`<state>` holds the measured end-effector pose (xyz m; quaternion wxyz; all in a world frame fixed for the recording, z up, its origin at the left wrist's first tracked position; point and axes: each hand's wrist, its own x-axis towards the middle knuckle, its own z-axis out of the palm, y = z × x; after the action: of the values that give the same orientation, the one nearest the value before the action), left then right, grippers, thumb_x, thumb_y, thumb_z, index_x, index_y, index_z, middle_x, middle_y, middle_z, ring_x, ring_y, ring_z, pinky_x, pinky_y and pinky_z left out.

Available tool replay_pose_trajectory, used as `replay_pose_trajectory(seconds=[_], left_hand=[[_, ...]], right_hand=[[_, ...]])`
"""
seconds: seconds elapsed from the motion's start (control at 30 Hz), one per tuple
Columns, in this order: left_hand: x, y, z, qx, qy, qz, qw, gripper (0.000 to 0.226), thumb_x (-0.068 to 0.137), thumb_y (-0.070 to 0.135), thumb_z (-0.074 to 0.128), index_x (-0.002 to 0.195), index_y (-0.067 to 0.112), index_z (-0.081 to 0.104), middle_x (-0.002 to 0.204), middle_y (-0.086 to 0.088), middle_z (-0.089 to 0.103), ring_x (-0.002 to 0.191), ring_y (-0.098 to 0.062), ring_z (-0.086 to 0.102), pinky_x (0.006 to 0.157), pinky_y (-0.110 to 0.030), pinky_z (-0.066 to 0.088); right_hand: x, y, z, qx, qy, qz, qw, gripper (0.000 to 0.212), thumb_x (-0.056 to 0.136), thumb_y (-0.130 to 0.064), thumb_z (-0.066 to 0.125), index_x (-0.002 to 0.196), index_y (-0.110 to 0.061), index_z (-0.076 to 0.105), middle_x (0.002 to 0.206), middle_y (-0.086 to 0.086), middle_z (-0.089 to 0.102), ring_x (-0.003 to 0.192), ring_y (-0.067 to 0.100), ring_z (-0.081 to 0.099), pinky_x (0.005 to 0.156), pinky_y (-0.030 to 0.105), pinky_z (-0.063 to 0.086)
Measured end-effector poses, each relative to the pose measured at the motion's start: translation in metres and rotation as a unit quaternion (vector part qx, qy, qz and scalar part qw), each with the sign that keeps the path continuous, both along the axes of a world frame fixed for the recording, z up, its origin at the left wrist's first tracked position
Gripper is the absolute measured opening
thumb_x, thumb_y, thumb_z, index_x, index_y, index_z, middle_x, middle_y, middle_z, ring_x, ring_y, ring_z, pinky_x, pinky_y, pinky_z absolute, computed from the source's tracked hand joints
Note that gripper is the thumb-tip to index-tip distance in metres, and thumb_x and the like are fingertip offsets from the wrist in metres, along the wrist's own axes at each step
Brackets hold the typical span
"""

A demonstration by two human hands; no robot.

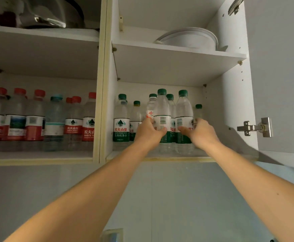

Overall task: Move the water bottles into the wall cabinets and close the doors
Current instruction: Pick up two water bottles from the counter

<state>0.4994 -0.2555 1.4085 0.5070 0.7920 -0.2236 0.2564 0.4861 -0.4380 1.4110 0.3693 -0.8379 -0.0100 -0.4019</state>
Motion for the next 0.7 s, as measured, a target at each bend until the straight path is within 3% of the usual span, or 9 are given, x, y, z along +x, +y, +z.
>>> replay_pose_trajectory(seconds=[0.07, 0.13, 0.27, 0.33, 0.43, 0.53, 0.63, 0.7], left_hand=[[-0.014, 0.015, -0.005, 0.035, -0.056, 0.020, 0.998, 0.046, 0.095, 0.038, 0.067, 0.134, 0.018, 0.052, 0.122, 0.002, 0.061, 0.107, -0.013, 0.060, 0.080, -0.022, 0.044], [-0.033, 0.031, -0.009, 0.036, -0.110, 0.031, 0.993, 0.034, 0.095, 0.040, 0.066, 0.123, 0.021, 0.059, 0.107, 0.007, 0.063, 0.091, -0.003, 0.060, 0.068, -0.016, 0.043], [-0.073, 0.068, -0.029, 0.005, -0.162, 0.015, 0.987, 0.020, 0.096, 0.038, 0.065, 0.107, 0.021, 0.064, 0.092, 0.009, 0.068, 0.080, -0.005, 0.067, 0.067, -0.024, 0.056], [-0.086, 0.088, -0.048, -0.006, -0.160, 0.008, 0.987, 0.017, 0.097, 0.032, 0.066, 0.104, 0.017, 0.066, 0.087, 0.004, 0.071, 0.074, -0.010, 0.069, 0.064, -0.027, 0.058], [-0.098, 0.119, -0.086, -0.012, -0.140, 0.013, 0.990, 0.013, 0.097, 0.028, 0.066, 0.101, 0.016, 0.066, 0.082, 0.002, 0.071, 0.067, -0.008, 0.069, 0.057, -0.021, 0.056], [-0.104, 0.153, -0.128, -0.019, -0.102, 0.037, 0.994, 0.009, 0.097, 0.028, 0.065, 0.099, 0.019, 0.065, 0.079, 0.003, 0.072, 0.066, -0.008, 0.069, 0.056, -0.021, 0.055], [-0.111, 0.191, -0.176, -0.019, -0.042, 0.067, 0.997, 0.009, 0.097, 0.029, 0.065, 0.097, 0.020, 0.066, 0.077, 0.003, 0.072, 0.064, -0.009, 0.069, 0.055, -0.021, 0.055], [-0.114, 0.218, -0.212, -0.012, 0.004, 0.084, 0.996, 0.010, 0.095, 0.030, 0.067, 0.096, 0.020, 0.067, 0.078, 0.002, 0.073, 0.064, -0.009, 0.070, 0.056, -0.024, 0.057]], right_hand=[[-0.014, 0.016, -0.007, -0.005, -0.098, -0.042, 0.994, 0.056, 0.094, -0.045, 0.067, 0.138, -0.014, 0.053, 0.134, 0.007, 0.057, 0.120, 0.025, 0.054, 0.098, 0.036, 0.046], [-0.031, 0.038, -0.020, -0.005, -0.197, -0.030, 0.980, 0.043, 0.097, -0.035, 0.063, 0.135, -0.017, 0.055, 0.131, 0.002, 0.055, 0.119, 0.019, 0.053, 0.093, 0.025, 0.041], [-0.062, 0.087, -0.061, 0.005, -0.258, 0.064, 0.964, 0.018, 0.098, -0.023, 0.061, 0.115, -0.017, 0.064, 0.113, -0.003, 0.065, 0.106, 0.011, 0.059, 0.086, 0.015, 0.043], [-0.072, 0.109, -0.087, 0.016, -0.252, 0.110, 0.961, 0.012, 0.099, -0.019, 0.061, 0.110, -0.017, 0.065, 0.109, -0.003, 0.067, 0.103, 0.009, 0.061, 0.087, 0.012, 0.044], [-0.081, 0.139, -0.128, 0.049, -0.189, 0.179, 0.964, 0.015, 0.101, -0.022, 0.059, 0.112, -0.016, 0.065, 0.109, -0.002, 0.068, 0.100, 0.004, 0.063, 0.086, 0.015, 0.047], [-0.087, 0.168, -0.168, 0.062, -0.137, 0.220, 0.964, 0.012, 0.101, -0.029, 0.057, 0.111, -0.027, 0.063, 0.110, -0.004, 0.067, 0.099, 0.000, 0.063, 0.078, 0.009, 0.048], [-0.089, 0.195, -0.214, 0.078, -0.061, 0.251, 0.963, 0.020, 0.101, -0.033, 0.057, 0.119, -0.027, 0.063, 0.110, -0.008, 0.065, 0.103, 0.008, 0.064, 0.083, 0.038, 0.059], [-0.089, 0.213, -0.246, 0.086, 0.010, 0.262, 0.961, 0.026, 0.100, -0.035, 0.058, 0.124, -0.026, 0.062, 0.108, -0.010, 0.064, 0.101, 0.008, 0.064, 0.083, 0.046, 0.059]])
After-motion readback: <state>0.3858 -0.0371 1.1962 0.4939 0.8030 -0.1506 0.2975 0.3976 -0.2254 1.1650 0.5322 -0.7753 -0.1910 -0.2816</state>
